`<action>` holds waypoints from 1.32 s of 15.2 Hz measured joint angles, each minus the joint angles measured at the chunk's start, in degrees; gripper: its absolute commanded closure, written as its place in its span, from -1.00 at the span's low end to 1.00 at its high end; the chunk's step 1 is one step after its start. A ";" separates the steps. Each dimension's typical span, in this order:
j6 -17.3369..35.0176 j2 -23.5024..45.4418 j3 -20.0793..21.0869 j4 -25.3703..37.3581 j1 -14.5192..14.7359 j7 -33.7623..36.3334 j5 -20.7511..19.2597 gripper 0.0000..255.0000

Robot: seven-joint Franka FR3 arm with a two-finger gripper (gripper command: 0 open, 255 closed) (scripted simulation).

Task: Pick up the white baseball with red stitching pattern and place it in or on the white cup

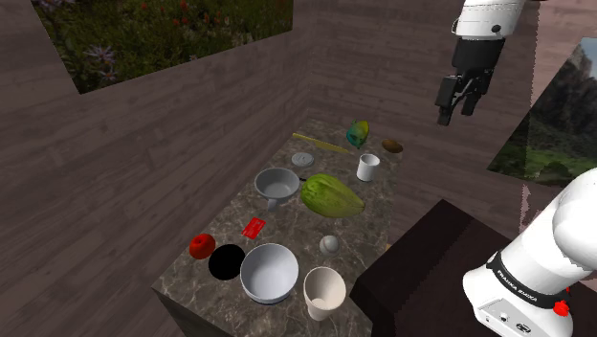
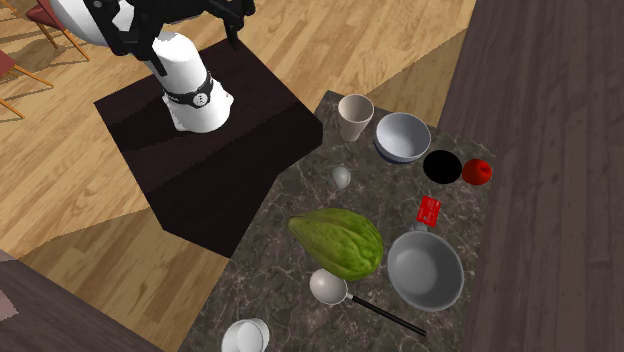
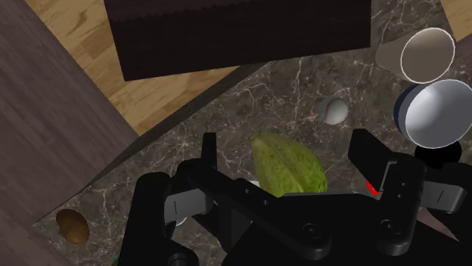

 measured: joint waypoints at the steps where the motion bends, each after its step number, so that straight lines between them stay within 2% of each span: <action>1: 0.00 0.00 0.00 0.00 0.00 0.00 0.00 -1.00; 4: 3.69 0.33 1.06 -3.28 0.52 1.24 0.98 -1.00; 9: 13.51 4.45 4.06 -8.66 2.04 4.38 3.47 -1.00; 20: 38.82 23.50 10.32 -13.94 4.39 10.63 6.69 -1.00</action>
